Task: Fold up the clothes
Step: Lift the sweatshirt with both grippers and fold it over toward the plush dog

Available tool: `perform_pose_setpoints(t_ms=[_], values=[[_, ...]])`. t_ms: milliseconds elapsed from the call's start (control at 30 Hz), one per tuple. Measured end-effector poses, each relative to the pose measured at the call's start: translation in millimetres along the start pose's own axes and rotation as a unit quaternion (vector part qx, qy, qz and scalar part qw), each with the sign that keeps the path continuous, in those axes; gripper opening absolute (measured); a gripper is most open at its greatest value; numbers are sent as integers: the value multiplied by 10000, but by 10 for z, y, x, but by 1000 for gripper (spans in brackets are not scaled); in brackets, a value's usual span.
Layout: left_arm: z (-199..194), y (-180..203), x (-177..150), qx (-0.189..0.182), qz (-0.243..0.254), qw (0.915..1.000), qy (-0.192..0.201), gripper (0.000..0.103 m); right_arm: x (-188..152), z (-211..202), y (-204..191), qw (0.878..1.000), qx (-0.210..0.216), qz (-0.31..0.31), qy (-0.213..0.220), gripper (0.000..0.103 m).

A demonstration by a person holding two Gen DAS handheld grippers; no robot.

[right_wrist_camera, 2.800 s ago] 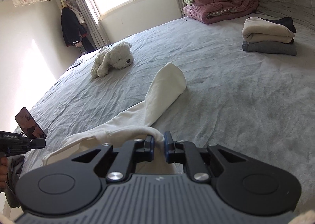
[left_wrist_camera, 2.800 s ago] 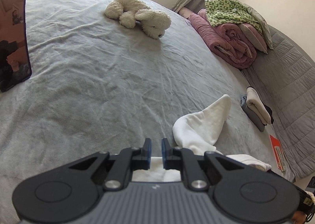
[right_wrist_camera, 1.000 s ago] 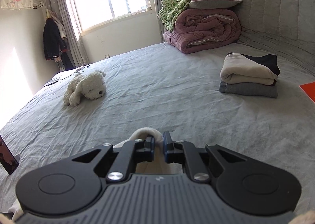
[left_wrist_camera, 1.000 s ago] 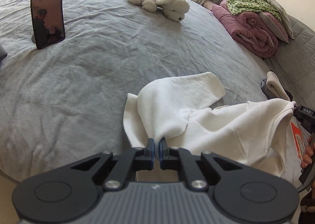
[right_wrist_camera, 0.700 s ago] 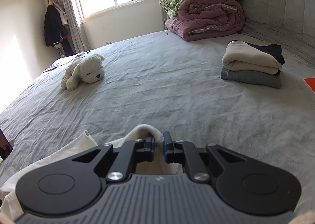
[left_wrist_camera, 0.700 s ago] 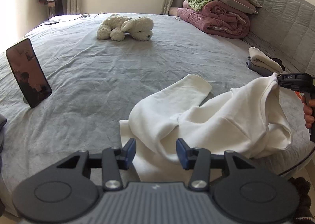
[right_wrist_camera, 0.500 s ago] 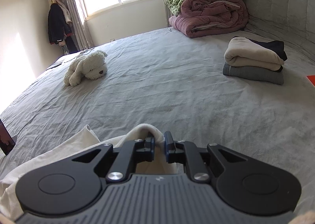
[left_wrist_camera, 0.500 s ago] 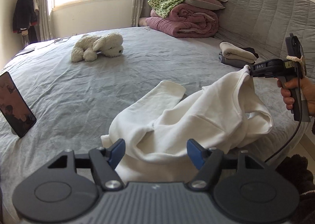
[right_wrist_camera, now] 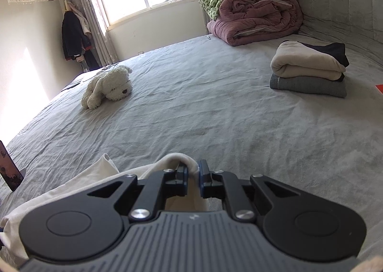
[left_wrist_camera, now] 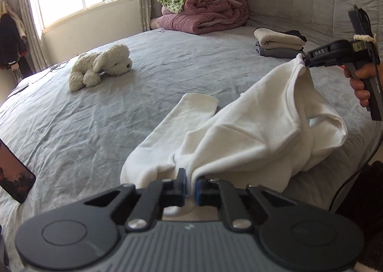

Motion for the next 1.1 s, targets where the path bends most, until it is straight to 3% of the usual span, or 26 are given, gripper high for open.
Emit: perform_pose_setpoints(t_ms=[167,367,700,833,933,1100], values=[[-229,-98,593,-21,-739,9938,831,5,325,-230,37,9981,-164,-171,570,10],[-587,-257,1122,-255,-1613,9754,1480,4,783,-611,13,9925,-122,-304,1178,10],[-1433,-224,1799,-278,-2009,9491,2411,4,1506,-1261,-168,9752,6,-618,2125,10],[-1458,-223,2119,-70,-1886,9493,2515,4,1818,-1298,-166,9712,-29,-651,2294,10],[-1207,-295,2259,115,-1893,9533,2351,4,1934,-1148,-130,9722,-65,-658,2246,10],[-588,-484,2341,489,-1920,9597,1993,4,1906,-625,-67,9809,-179,-742,1791,10]])
Point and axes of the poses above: each gripper's, at about its wrist camera, not at the fingertips, and z roughly the way its jaws point, y to its right, x to its top, the point moved 10 cm from there along z, roughly the way its jaws point, and after that the axes turned 10 degrees about -z, right-handed, at the moved point
